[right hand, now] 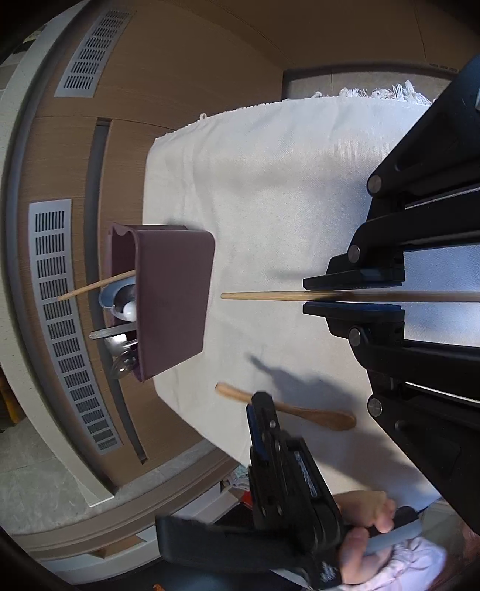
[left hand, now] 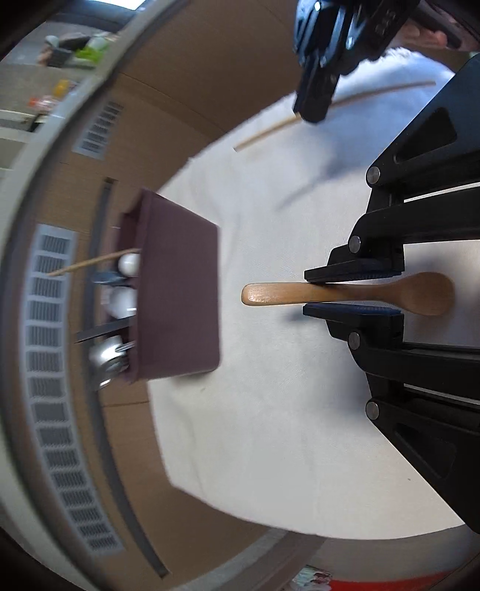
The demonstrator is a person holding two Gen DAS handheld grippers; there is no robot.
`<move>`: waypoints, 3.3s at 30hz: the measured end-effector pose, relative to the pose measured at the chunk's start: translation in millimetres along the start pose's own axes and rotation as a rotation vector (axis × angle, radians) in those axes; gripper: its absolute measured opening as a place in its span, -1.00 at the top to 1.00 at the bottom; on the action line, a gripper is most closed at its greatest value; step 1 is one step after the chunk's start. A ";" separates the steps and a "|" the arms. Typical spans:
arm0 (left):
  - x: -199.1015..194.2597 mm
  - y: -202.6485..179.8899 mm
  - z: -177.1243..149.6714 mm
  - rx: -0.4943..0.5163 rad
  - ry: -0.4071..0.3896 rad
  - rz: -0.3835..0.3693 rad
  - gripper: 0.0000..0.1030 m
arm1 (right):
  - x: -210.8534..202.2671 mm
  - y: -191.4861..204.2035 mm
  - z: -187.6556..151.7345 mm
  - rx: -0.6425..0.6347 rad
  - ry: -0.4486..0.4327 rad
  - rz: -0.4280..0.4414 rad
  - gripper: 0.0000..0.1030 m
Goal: Organize utensils
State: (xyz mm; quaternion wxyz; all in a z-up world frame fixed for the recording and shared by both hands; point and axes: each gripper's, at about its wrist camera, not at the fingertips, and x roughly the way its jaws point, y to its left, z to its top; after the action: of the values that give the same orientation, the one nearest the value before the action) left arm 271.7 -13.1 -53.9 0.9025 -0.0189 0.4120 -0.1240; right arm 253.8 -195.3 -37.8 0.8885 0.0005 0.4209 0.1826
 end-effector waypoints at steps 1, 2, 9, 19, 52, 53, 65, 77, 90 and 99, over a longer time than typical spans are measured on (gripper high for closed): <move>-12.2 0.2 -1.2 -0.013 -0.039 -0.007 0.78 | -4.3 1.3 0.3 0.000 -0.011 0.004 0.90; -24.7 -0.1 -1.3 -0.026 -0.082 -0.009 0.78 | -9.1 3.3 1.0 -0.003 -0.026 0.005 0.90; -102.1 -4.2 61.3 -0.006 -0.313 -0.076 0.78 | -67.3 14.9 41.5 -0.029 -0.222 0.016 0.90; -179.4 -19.0 184.0 0.082 -0.650 -0.101 0.78 | -156.2 30.7 172.0 -0.134 -0.645 -0.066 0.90; 70.7 58.2 156.4 -0.104 -0.156 -0.165 0.78 | 59.3 -21.9 181.7 -0.062 -0.335 -0.056 0.89; 73.4 58.4 153.9 -0.104 -0.149 -0.159 0.78 | 64.0 -24.0 177.4 -0.052 -0.319 -0.055 0.89; 63.8 55.1 143.0 -0.134 -0.105 -0.132 0.74 | 87.6 -25.7 156.1 -0.018 -0.200 -0.007 0.75; -42.8 25.1 84.1 -0.091 -0.239 -0.003 -0.30 | -5.1 -11.9 92.3 0.068 -0.332 -0.075 -0.59; -111.1 0.5 -14.8 -0.057 -0.348 0.212 -0.96 | -74.3 20.1 -3.3 0.016 -0.471 -0.182 -1.00; -120.2 -16.6 -54.8 -0.054 -0.302 0.227 -0.99 | -81.2 30.9 -47.0 -0.023 -0.360 -0.173 -1.00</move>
State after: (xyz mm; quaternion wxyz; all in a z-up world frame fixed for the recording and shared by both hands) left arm 151.5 3.3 1.0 0.9615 -0.0149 0.2745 -0.0062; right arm 161.6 -200.0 -2.7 0.9617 -0.0132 0.2517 0.1072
